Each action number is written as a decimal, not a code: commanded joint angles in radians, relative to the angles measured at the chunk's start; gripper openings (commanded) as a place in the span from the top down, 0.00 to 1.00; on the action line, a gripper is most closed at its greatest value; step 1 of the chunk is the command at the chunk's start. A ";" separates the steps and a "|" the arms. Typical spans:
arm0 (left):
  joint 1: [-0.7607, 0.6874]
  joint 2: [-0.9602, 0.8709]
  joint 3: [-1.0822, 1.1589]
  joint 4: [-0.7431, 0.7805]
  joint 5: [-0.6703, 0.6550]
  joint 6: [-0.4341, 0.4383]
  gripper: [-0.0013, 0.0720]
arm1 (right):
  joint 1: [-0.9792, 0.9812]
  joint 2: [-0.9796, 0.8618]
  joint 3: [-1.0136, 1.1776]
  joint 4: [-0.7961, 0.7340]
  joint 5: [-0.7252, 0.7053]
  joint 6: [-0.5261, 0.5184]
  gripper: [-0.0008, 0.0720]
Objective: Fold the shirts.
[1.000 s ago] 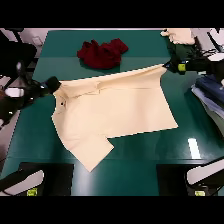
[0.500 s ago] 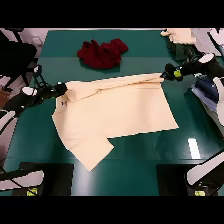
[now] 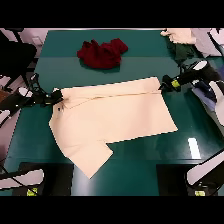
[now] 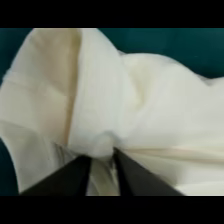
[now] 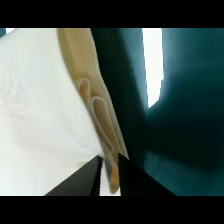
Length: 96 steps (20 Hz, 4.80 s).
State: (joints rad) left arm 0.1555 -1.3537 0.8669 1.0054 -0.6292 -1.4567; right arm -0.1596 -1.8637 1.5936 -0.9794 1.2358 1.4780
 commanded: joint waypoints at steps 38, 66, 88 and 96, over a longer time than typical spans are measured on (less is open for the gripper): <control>0.170 0.537 -0.435 0.071 -0.761 -0.042 0.24 | -0.349 0.443 -0.551 0.230 0.136 -0.296 0.32; -0.024 0.414 -0.306 0.153 -0.596 -0.124 0.14 | -0.420 0.540 -0.724 0.093 0.189 -0.286 0.33; -0.179 0.414 -0.386 0.105 -0.624 -0.114 0.77 | -0.420 0.540 -0.733 0.148 0.198 -0.295 0.33; -0.179 0.414 -0.181 0.151 -0.742 -0.118 0.95 | -0.421 0.540 -0.734 0.007 0.243 -0.251 0.32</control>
State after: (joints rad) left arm -0.0231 -0.9398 0.6136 1.1343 -1.3350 -1.5700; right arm -0.5816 -1.3239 0.8600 -0.9070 1.4479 1.1984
